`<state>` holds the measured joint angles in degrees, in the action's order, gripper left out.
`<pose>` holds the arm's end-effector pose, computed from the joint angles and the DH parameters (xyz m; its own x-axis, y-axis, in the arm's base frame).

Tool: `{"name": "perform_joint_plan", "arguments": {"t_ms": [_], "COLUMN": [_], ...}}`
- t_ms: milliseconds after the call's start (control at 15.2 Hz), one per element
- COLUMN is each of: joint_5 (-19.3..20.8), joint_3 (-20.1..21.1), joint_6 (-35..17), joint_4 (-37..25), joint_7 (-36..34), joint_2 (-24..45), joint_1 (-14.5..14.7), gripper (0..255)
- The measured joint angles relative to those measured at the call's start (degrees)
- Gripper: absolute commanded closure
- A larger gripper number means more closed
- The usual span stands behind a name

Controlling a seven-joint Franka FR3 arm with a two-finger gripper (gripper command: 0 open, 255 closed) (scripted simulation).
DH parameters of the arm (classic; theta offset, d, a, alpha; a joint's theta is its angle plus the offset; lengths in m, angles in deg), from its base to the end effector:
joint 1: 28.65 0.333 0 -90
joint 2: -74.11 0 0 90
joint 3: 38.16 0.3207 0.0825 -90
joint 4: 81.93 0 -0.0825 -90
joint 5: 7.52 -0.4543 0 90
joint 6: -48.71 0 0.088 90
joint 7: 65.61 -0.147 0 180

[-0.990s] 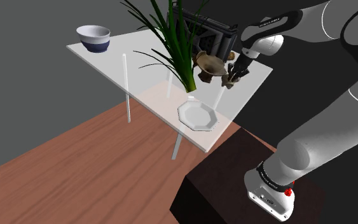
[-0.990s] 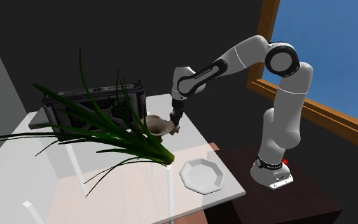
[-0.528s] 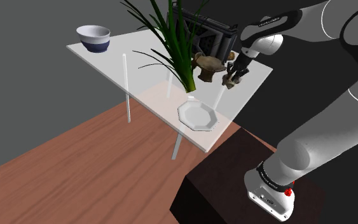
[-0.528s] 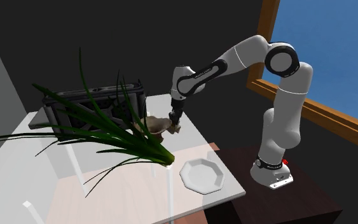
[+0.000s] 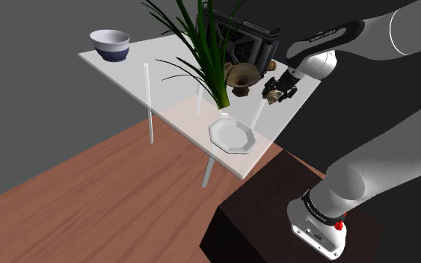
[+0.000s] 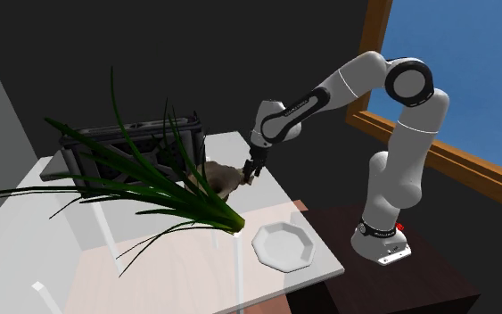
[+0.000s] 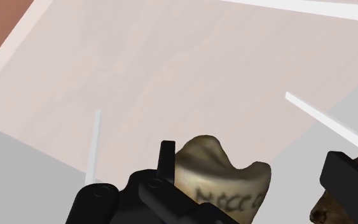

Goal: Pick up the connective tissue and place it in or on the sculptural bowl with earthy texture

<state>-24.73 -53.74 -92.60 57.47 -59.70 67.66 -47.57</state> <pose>0.4533 -0.3001 0.2779 0.7335 -0.6665 0.1334 -0.6307 -0.7405 -0.2320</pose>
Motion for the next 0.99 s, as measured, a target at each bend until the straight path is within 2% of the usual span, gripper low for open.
{"name": "perform_joint_plan", "arguments": {"t_ms": [264,594,660,990], "joint_5": [-1.55,-1.74,-1.87,-2.35], "joint_3": [-0.41,-0.65,-0.76,-0.51], "joint_6": [-2.65,-2.67,-2.64,-2.62], "joint_4": [0.67,0.36,0.25,-0.47], "joint_7": [1.22,1.31,1.45,1.77], "joint_2": [1.06,1.39,1.54,2.92], "joint_1": [0.14,0.28,0.28,0.67], "gripper": [0,0,255,255]}}
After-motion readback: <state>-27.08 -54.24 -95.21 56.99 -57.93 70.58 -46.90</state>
